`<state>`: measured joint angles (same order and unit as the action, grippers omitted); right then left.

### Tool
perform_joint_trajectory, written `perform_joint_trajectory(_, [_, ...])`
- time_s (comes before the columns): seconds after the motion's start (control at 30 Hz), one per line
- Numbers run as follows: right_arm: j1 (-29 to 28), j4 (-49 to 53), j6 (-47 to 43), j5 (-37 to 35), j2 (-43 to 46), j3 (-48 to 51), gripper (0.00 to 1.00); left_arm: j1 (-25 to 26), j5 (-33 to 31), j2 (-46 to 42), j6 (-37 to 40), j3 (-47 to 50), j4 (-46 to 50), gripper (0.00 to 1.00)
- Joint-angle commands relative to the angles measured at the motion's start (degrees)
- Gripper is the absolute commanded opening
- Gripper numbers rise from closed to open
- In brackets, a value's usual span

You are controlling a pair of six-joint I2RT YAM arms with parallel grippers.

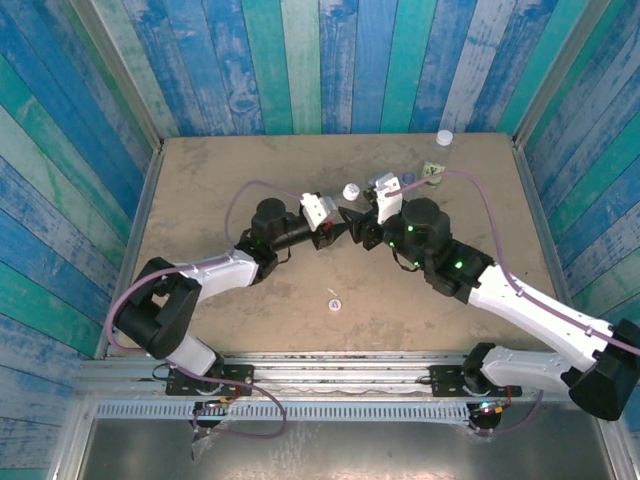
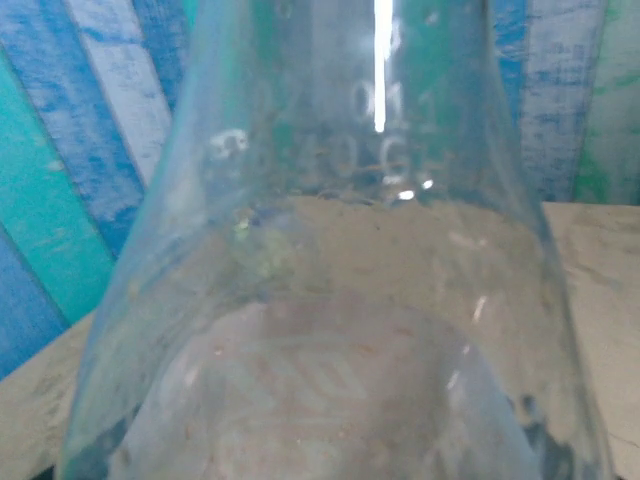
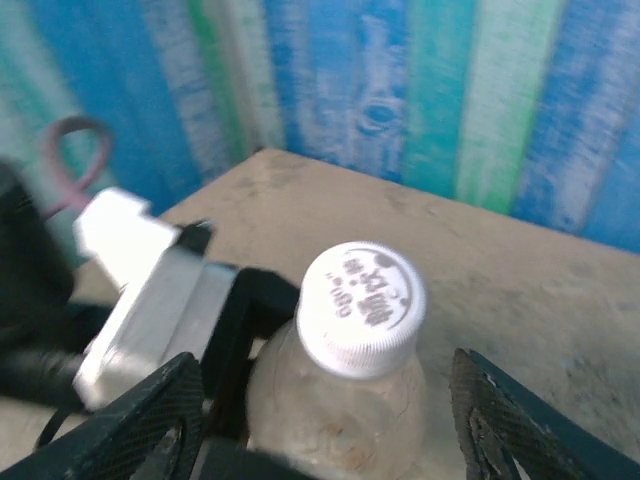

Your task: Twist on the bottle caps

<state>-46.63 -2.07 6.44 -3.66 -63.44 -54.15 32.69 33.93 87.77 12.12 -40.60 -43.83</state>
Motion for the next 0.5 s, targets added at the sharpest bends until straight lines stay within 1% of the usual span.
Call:
perform_joint_trajectory(0.0, [3.3,2.4,-10.4,20.2,3.4,-2.5,0.70,-0.5,22.3,-0.7,1.5,-1.6,2.6,0.58])
perform_joint_trajectory(0.07, [4.7,3.6,-12.7,25.7,4.3,-2.7,0.69,-1.4,28.4,-1.3,1.5,-1.8,3.3,0.58])
perform_joint_trajectory(0.13, [5.2,4.8,-14.2,30.3,5.0,-3.0,0.68,-1.9,32.2,-2.0,3.6,-2.8,7.0,0.58])
perform_joint_trajectory(0.2, [5.5,6.3,-15.0,33.9,5.0,-3.9,0.64,-1.9,35.2,-2.8,7.6,-4.3,13.2,0.58])
perform_joint_trajectory(0.27, [5.6,8.0,-15.4,35.7,4.8,-5.0,0.61,-1.9,36.6,-3.1,9.1,-5.2,16.2,0.59])
perform_joint_trajectory(0.33, [5.7,8.5,-15.4,37.0,4.4,-5.5,0.58,-1.9,37.0,-3.4,9.0,-5.0,15.6,0.59])
perform_joint_trajectory(0.47, [5.8,8.5,-15.1,38.1,3.4,-5.5,0.56,-1.9,37.9,-3.6,8.5,-5.1,14.8,0.59])
